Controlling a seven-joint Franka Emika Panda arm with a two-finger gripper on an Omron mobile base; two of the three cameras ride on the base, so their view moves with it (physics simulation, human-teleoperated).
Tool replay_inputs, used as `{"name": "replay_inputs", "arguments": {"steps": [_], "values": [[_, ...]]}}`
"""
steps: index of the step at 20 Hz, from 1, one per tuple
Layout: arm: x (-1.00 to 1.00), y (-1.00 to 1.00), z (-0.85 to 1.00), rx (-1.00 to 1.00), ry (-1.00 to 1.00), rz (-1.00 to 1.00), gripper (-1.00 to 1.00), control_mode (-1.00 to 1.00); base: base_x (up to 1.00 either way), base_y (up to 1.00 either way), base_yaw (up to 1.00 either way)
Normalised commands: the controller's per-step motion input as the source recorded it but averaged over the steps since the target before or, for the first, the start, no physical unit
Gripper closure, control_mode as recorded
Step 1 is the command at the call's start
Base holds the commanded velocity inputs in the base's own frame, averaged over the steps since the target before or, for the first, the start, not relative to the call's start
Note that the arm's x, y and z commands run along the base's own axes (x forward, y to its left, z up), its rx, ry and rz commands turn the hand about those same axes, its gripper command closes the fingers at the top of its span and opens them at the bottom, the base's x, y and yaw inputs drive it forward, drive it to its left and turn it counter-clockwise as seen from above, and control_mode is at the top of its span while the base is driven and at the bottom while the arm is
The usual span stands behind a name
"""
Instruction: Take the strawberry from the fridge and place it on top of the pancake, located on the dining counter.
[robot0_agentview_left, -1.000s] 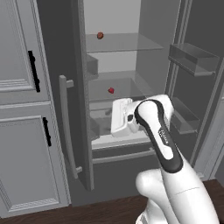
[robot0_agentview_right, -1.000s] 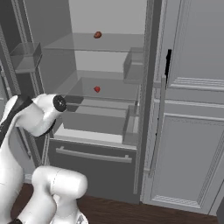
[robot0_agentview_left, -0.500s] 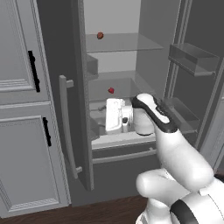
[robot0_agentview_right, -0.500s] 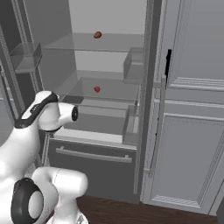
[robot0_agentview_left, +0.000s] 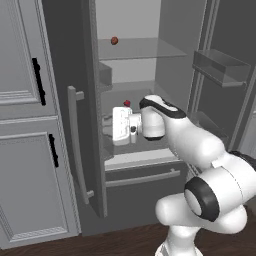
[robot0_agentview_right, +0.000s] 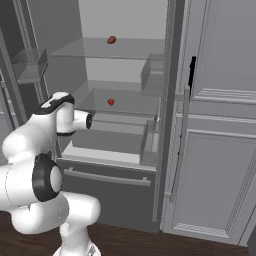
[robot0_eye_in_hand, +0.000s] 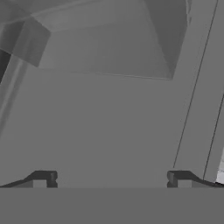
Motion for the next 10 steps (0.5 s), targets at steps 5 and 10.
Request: {"name": "replay_inputs", "arguments": {"steps": [5, 10], "values": [[0.00, 0.80, 0.00, -0.02, 0.00, 0.00, -1.00, -1.00, 0.00, 0.00, 0.00], [0.00, 0.65, 0.00, 0.00, 0.00, 0.00, -1.00, -1.00, 0.00, 0.00, 0.00]]}}
